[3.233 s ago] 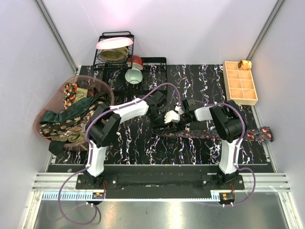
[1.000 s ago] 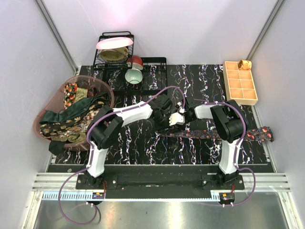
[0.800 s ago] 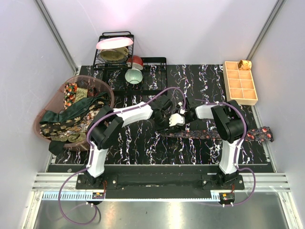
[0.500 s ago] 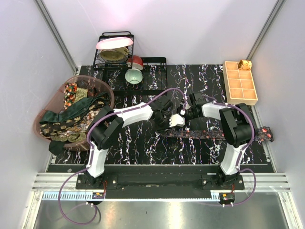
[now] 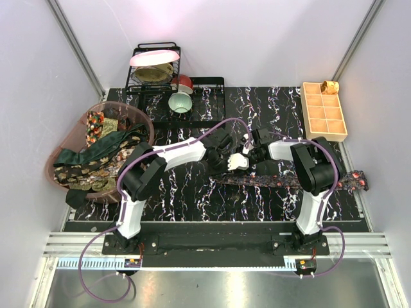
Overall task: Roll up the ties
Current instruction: Roll the tie at the center of the board.
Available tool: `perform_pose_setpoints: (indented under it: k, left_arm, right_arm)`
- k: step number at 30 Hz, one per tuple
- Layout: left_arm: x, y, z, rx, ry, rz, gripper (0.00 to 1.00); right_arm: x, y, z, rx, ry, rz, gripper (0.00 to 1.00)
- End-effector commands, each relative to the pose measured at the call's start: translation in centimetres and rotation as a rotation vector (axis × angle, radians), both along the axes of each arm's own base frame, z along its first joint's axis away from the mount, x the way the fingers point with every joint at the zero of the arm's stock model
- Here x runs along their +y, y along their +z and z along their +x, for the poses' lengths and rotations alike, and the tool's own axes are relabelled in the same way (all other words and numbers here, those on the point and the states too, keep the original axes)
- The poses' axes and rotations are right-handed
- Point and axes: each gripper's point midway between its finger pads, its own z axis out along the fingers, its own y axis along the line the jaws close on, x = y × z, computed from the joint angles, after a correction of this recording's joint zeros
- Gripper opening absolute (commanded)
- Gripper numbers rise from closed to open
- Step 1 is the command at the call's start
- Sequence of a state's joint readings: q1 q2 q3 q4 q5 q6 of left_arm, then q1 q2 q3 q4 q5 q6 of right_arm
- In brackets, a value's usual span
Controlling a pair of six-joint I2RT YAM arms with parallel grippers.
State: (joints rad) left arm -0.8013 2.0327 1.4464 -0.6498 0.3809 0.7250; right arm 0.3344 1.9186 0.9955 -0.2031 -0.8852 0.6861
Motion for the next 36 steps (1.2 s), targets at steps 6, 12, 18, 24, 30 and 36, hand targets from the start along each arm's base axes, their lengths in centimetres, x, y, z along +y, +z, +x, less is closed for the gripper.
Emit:
perform_pose_setpoints:
  k: [6,12,18,24,30,36]
  left_arm:
    - [1.5,-1.8,-0.6,0.020,-0.009,0.078,0.34]
    - [1.5,-1.6,-0.7,0.023,-0.013,0.069,0.35]
    - [1.4,-0.5,-0.4,0.038,0.003,0.025,0.41]
    - [0.0,3.6,-0.1,0.068,0.014,-0.153,0.66]
    - [0.3,5.8,0.9,0.010,0.070,-0.297,0.79]
    - [1.0,3.7,0.7,0.022,0.088,-0.258,0.78]
  right_arm:
    - [2.1,-0.1,0.4,-0.036,0.031,0.030,0.33]
    - [1.9,-0.9,0.6,-0.043,0.037,0.003,0.04]
    - [0.4,-1.6,0.1,-0.046,0.050,-0.063,0.00]
    - [-0.9,-2.9,-0.1,-0.023,0.057,-0.108,0.00]
    - [-1.6,-3.4,-0.3,-0.024,0.066,-0.143,0.00]
    - [-2.3,-3.7,-0.2,-0.051,0.079,-0.204,0.00]
